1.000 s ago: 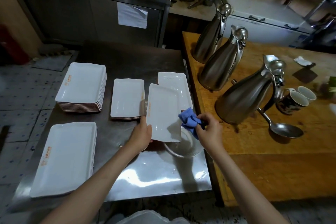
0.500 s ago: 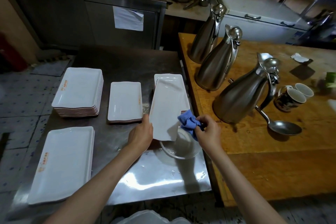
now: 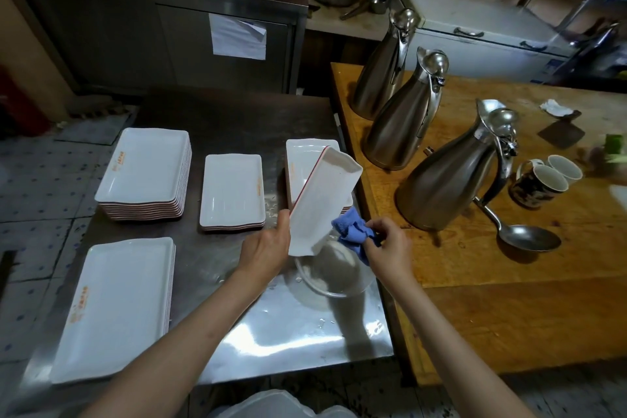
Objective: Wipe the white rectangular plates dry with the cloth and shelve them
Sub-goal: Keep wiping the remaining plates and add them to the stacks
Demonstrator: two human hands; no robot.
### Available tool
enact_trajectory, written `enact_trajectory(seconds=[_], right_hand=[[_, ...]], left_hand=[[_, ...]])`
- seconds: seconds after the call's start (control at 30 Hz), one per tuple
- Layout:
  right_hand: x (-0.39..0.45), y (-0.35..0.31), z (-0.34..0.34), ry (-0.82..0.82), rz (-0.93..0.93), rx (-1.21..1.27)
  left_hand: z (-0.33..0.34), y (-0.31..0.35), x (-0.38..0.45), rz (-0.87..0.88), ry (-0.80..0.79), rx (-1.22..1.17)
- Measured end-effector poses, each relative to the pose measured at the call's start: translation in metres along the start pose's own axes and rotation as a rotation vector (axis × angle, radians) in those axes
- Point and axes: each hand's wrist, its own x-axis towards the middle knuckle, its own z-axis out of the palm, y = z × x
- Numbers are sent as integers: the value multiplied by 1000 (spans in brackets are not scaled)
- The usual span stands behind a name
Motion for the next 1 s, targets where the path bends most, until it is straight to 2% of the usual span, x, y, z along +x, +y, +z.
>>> enact_trajectory(seconds=[0.17, 0.33, 0.43, 0.53, 0.63, 0.83, 1.0], right_hand=[[-1, 0, 0, 5, -4, -18], [-3, 6, 0, 15, -12, -49], [-3, 10, 1, 23, -9, -112], [-4, 7, 4, -3, -24, -50], [-6, 1, 7, -38, -116, -86], [-14, -6, 18, -57, -388, -279], [-25, -17, 19, -55, -374, -257]], left_hand=[[0, 0, 0, 48, 41, -1], [3, 1, 3, -30, -43, -33], [7, 3, 4, -175, -153, -291], [13, 2, 2, -273, -210, -553], [12, 4, -1, -344, -276, -773], [0, 12, -7, -413, -273, -927], [-5, 14, -8, -453, -257, -991]])
